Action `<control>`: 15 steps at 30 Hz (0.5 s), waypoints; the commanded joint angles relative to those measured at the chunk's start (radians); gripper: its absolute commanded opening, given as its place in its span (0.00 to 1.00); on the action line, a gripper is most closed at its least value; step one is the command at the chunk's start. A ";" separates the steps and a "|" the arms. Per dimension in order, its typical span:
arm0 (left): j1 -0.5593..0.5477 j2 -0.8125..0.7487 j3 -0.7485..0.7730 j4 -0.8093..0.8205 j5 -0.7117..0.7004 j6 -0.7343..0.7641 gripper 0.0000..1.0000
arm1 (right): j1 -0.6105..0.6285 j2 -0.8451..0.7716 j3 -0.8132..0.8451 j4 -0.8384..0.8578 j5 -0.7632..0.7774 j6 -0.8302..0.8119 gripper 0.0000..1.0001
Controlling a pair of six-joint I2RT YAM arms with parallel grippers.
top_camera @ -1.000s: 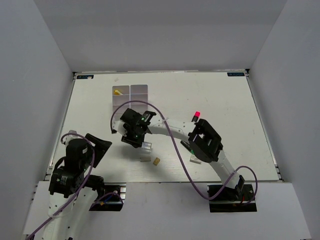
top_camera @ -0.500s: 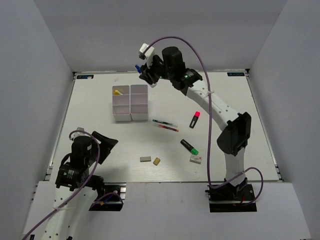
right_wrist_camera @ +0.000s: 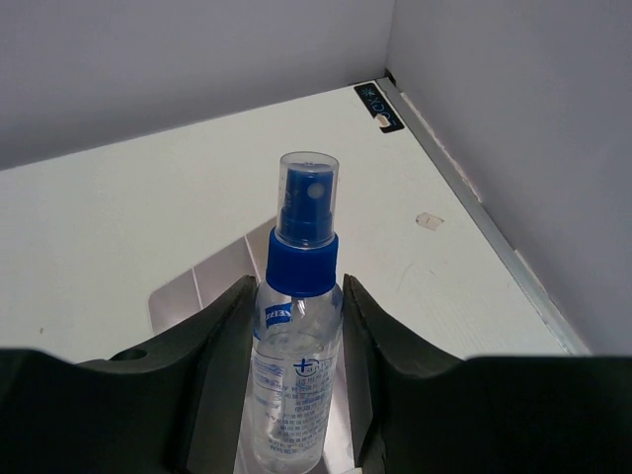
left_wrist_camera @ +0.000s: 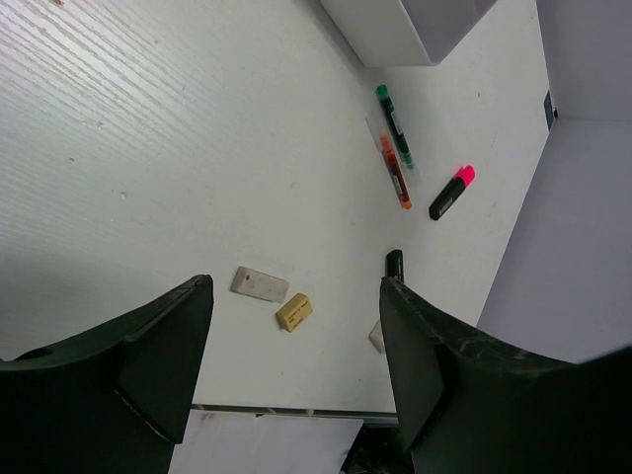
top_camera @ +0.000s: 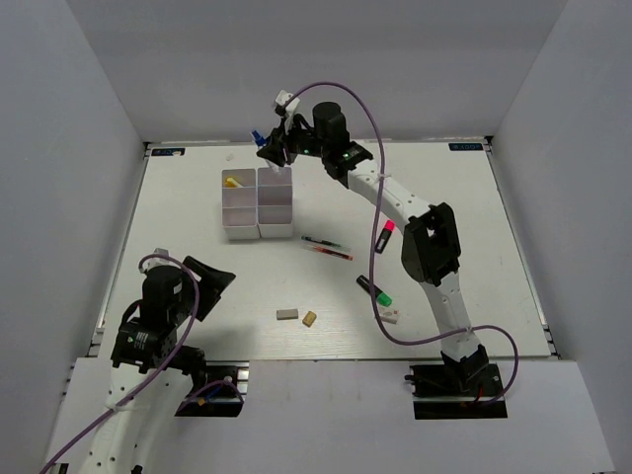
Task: Sort the stationery into containers
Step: Place the stationery into the container
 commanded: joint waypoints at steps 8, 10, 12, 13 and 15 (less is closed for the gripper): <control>-0.002 0.015 -0.028 0.023 0.029 -0.002 0.78 | -0.040 0.056 -0.027 0.308 -0.094 0.124 0.00; -0.002 0.027 -0.028 0.033 0.029 -0.002 0.78 | -0.043 0.075 -0.027 0.322 -0.097 0.116 0.00; -0.002 0.040 -0.028 0.033 0.029 -0.002 0.78 | -0.044 0.090 -0.021 0.328 -0.105 0.110 0.00; -0.002 0.040 -0.028 0.043 0.029 -0.002 0.78 | -0.046 0.093 -0.022 0.327 -0.107 0.110 0.00; -0.002 0.052 -0.028 0.043 0.029 -0.002 0.78 | -0.046 0.104 -0.027 0.331 -0.116 0.110 0.00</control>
